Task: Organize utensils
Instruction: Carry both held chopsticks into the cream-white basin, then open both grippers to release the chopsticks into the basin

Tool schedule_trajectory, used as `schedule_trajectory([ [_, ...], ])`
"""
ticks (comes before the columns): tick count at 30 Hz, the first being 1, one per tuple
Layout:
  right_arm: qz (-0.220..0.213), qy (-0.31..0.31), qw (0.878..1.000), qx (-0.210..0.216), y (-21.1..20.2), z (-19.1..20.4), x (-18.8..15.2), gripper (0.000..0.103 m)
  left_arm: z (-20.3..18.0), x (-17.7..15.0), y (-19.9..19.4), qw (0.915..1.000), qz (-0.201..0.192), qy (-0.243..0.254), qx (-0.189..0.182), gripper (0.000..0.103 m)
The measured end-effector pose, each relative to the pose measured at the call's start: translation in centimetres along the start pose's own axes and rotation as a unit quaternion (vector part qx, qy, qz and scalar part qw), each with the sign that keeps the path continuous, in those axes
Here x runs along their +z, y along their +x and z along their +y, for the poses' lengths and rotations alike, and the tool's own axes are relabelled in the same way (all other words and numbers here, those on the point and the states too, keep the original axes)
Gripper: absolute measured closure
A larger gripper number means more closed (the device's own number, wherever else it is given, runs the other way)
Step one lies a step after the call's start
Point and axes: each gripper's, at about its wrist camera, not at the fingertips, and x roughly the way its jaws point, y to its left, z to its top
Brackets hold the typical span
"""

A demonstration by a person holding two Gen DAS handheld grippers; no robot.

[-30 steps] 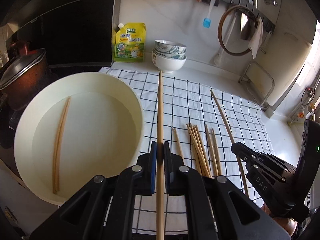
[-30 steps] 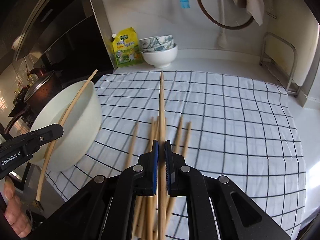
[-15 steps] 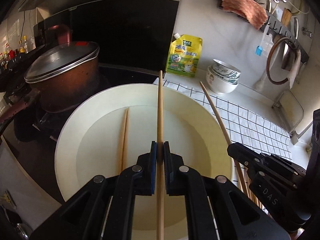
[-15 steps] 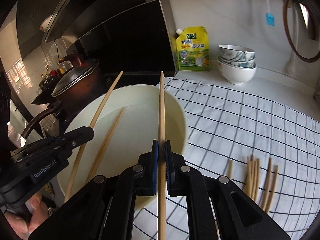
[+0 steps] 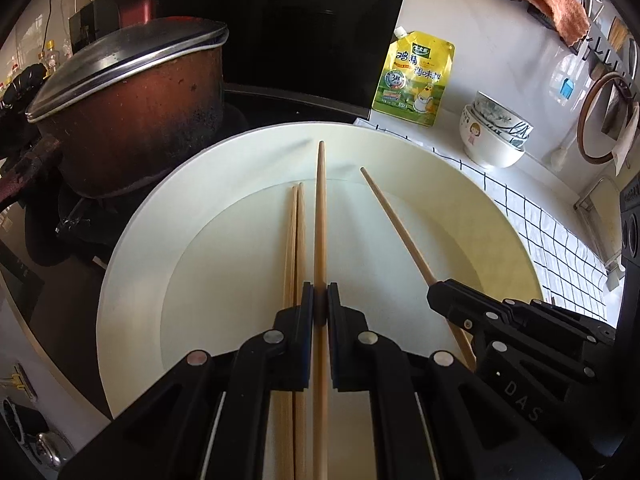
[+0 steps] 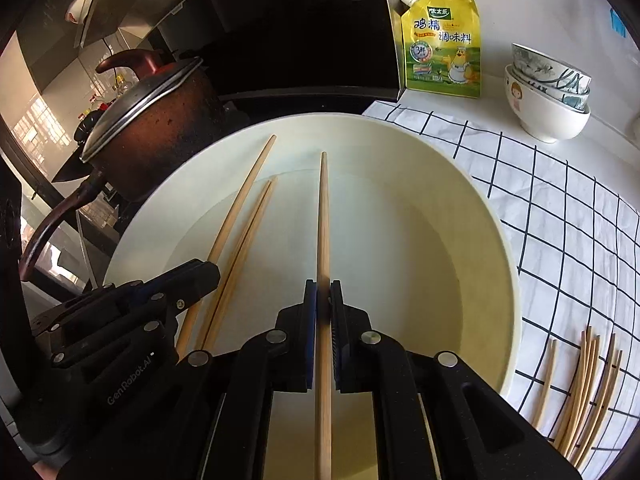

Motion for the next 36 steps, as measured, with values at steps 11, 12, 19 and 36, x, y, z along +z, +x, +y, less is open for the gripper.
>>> schedule_trajectory([
  [11,-0.01,-0.002,1.0,-0.013,-0.4,-0.3,-0.4,0.095,0.4,0.0,0.0,1.0,-0.002,-0.006,0.006,0.078],
  [12,-0.012,-0.001,1.0,-0.014,-0.6,-0.3,-0.5,0.095,0.4,0.0,0.0,1.0,-0.003,-0.006,0.006,0.076],
  [19,-0.023,0.0,1.0,-0.019,-1.5,-0.3,-0.8,0.095,0.3,0.0,-0.3,1.0,-0.003,-0.003,0.009,0.075],
  [36,-0.078,0.008,0.997,-0.024,-8.6,-1.9,-5.7,0.094,-2.7,-2.3,-4.5,0.9996,-0.025,0.014,0.005,0.065],
])
